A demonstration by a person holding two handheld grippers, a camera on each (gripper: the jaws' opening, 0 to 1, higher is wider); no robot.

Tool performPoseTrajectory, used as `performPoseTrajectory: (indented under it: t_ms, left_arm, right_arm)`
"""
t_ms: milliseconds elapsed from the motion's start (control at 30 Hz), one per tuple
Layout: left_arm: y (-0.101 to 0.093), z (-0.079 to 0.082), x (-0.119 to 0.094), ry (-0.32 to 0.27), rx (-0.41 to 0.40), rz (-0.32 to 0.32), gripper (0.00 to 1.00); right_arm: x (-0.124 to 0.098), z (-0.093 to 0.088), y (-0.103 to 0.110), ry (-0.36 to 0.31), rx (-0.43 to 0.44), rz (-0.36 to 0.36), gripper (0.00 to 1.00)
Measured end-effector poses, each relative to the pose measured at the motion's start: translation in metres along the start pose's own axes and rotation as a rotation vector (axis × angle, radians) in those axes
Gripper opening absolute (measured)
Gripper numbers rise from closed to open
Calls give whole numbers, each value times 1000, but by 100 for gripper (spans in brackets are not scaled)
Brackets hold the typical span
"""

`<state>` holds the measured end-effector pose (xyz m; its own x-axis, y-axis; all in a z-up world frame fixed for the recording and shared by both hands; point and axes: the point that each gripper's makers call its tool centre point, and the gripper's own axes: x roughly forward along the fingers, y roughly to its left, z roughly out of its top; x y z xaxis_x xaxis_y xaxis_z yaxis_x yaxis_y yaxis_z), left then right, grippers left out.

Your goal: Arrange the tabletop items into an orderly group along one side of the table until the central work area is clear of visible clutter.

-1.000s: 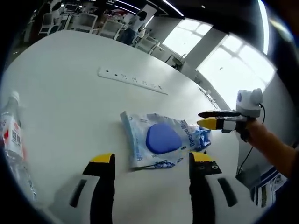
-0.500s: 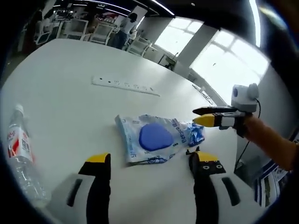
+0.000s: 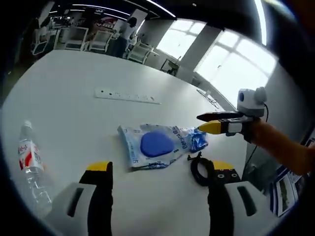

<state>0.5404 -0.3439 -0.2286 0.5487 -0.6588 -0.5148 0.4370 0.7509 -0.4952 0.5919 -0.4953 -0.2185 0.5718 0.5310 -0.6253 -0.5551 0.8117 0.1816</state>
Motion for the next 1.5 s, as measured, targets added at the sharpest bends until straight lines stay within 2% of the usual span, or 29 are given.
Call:
performPoseTrajectory:
  t_ms: [500,900,1500]
  left_arm:
    - [-7,6,-42,-26,75,1,90]
    - [-7,13,-68,-55,78,7,93]
    - [7,10,-117,-88,79,48,94]
  right_arm:
    - [-11,8,30,-39,-10,56,57]
    - [-23,15,57,-75,-27,112,63]
    - [-26,14,108,-64,-73,182,64]
